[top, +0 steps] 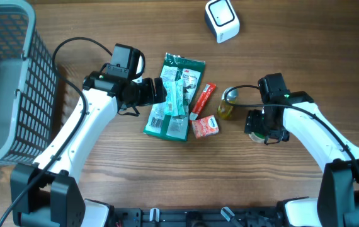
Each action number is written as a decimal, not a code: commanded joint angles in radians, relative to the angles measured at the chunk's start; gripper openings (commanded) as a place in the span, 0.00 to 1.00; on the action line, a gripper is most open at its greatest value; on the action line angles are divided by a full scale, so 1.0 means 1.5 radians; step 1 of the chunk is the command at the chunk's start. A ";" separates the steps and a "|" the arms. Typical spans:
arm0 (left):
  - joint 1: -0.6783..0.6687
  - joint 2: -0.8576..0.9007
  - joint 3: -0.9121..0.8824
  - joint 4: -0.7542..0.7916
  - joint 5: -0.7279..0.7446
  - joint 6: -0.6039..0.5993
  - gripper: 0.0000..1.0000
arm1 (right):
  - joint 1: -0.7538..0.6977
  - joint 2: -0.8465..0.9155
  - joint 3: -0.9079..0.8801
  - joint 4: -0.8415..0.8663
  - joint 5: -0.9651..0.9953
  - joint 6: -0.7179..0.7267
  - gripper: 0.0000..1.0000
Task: Scan the item barcode
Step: 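Close the right gripper around the green-capped jar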
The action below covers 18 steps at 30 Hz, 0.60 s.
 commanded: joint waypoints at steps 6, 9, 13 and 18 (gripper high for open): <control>0.002 0.003 0.003 0.002 0.005 0.006 1.00 | -0.003 0.005 0.046 -0.060 -0.045 0.022 0.77; 0.002 0.003 0.003 0.002 0.005 0.006 1.00 | -0.003 0.005 0.063 -0.049 0.008 -0.020 0.83; 0.002 0.003 0.003 0.002 0.005 0.006 1.00 | -0.003 0.005 0.063 -0.025 0.058 -0.020 0.83; 0.002 0.003 0.003 0.002 0.005 0.006 1.00 | -0.003 0.005 0.061 -0.028 0.039 -0.020 0.59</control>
